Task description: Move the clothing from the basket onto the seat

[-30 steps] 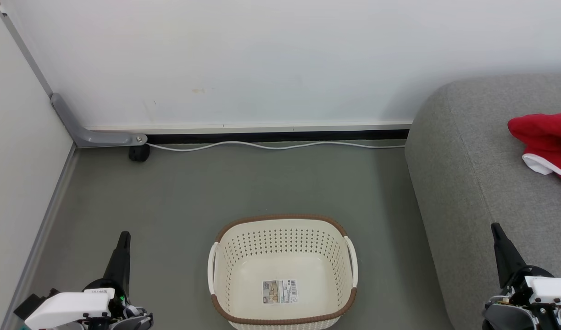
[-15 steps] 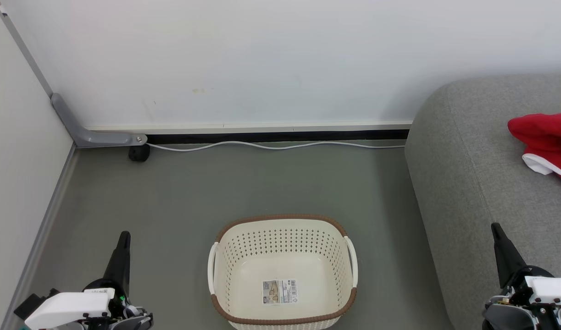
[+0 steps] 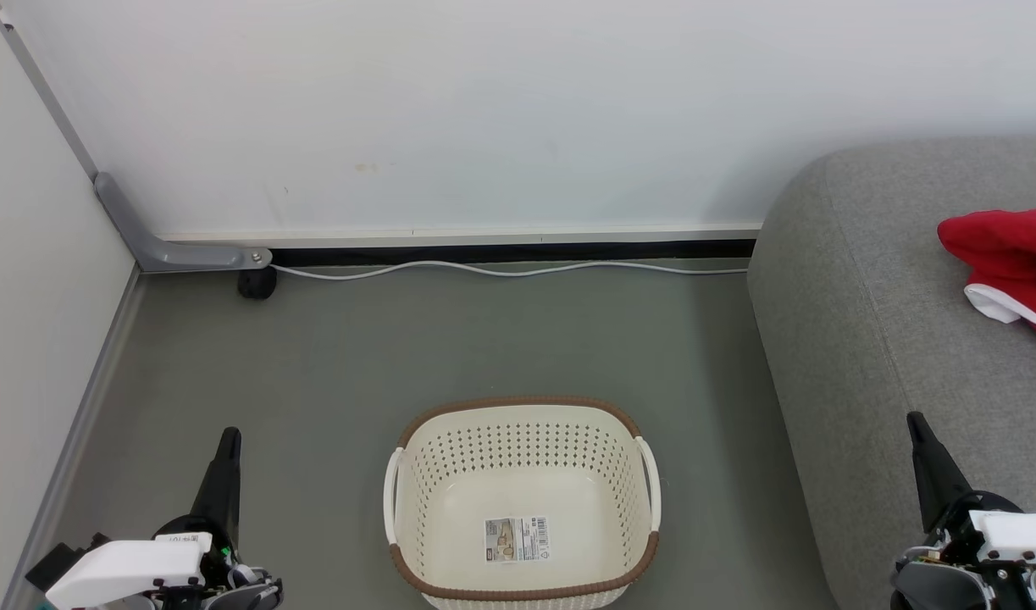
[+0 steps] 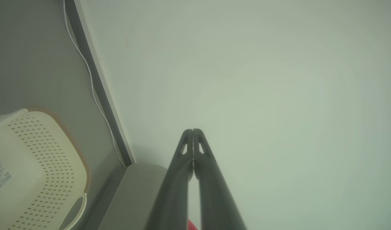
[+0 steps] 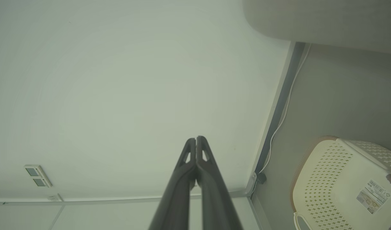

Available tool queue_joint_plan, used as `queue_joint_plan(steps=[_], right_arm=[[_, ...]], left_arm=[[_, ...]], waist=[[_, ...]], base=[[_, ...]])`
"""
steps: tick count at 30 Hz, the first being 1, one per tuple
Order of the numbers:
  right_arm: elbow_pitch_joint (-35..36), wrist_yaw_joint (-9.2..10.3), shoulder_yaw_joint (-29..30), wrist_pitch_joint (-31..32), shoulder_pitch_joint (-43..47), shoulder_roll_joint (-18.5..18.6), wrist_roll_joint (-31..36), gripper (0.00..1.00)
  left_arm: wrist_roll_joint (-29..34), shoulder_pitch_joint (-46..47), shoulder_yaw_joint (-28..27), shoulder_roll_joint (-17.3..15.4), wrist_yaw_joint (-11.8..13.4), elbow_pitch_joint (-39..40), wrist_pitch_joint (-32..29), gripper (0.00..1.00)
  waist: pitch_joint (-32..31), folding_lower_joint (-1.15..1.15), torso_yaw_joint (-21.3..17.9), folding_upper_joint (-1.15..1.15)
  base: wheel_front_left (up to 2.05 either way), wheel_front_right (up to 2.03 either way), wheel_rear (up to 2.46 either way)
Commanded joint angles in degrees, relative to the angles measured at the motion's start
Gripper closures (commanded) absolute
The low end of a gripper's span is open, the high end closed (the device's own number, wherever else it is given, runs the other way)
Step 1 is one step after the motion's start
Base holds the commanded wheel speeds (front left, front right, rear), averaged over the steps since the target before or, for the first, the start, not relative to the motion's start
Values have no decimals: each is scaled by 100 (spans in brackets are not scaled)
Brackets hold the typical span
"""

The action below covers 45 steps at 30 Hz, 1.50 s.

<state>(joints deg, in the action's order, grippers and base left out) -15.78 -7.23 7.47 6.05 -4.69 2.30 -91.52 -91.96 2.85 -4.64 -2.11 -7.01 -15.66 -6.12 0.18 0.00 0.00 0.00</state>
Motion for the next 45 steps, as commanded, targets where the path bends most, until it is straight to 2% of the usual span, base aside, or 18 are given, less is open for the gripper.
queue_joint_plan(steps=[1, 45], right_arm=[[176, -25, -96, 43, -149, 58, -65, 100], [176, -25, -96, 43, -149, 58, -66, 100]], left_arm=[[-22, 333, -186, -76, -47, 162, -35, 100], [-22, 333, -186, -76, -47, 162, -35, 100]], waist=[[0, 0, 0, 0], [0, 0, 0, 0]], base=[[0, 0, 0], [0, 0, 0]])
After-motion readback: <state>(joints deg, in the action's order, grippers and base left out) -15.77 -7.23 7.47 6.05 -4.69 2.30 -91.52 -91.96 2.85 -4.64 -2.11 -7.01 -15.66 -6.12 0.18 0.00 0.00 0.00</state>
